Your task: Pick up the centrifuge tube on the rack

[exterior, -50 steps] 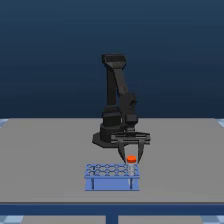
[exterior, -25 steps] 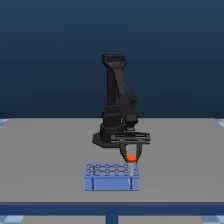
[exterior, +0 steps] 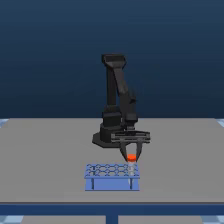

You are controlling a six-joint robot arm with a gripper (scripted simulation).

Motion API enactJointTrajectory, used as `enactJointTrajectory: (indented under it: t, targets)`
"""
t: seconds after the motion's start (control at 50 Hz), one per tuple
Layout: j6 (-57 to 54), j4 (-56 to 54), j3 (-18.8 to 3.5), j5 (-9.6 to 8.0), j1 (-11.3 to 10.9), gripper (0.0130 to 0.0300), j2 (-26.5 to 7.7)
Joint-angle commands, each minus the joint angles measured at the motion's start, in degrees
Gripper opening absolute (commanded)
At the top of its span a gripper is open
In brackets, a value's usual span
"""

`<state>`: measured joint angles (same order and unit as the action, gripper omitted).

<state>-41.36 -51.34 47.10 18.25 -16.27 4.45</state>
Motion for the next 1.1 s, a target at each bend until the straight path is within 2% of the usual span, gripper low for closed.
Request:
enactJointTrajectory:
  t: [0.02, 0.34, 0.6, 1.1]
  targets:
    - [-2.0, -1.7, -0.3, -0.55, 0.0, 0.0130, 0.5]
    - [-10.1, -9.5, -1.3, -2.09, 0.0, 0.0130, 2.3]
    - [-22.3, -21.2, -2.7, -3.49, 0.0, 0.0130, 4.4]
    - [-45.2, -43.4, -5.4, -4.14, 0.0, 0.0130, 7.4]
